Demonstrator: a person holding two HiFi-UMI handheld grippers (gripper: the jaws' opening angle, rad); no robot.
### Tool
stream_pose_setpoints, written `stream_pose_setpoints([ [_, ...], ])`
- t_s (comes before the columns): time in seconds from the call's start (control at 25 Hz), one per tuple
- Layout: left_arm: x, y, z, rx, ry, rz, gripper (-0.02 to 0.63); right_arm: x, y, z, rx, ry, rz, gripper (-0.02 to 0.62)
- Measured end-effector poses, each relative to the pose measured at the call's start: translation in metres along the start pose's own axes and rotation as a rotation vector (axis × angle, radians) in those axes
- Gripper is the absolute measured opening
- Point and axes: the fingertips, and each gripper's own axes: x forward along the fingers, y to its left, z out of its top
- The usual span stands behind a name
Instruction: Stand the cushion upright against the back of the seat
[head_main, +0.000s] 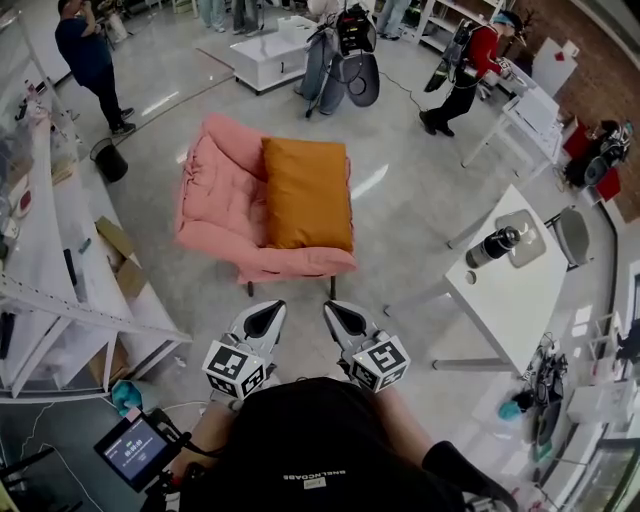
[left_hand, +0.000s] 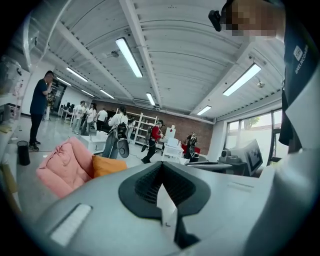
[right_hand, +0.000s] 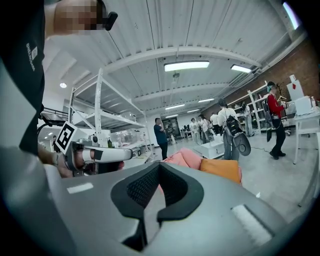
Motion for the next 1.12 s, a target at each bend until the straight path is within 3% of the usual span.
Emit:
stream_pose_setpoints([
  [0.32,-0.020,0.016,0.001,0.038,0.026,-0.041,0.020,0.026,0.026,-0.008,-0.015,0.033,0.009,0.005],
  [0.48,-0.032,0.029,-0.003,0.016,0.020,-0.055,0.020,0.039,0.037,-0.006,0.043,-0.006,0.029,0.005],
  [0.68,-0.056,0.048,-0.012,-0.010,0.028,-0.063,0.020,0.057,0.046,-0.009,0.066,-0.001,-0.009,0.005],
  [1.12,-0.090,0.084,-0.032,-0.083,0.022,0.029,0.020,0.083,0.068,-0.027,0.074,0.051,0.016,0.005],
])
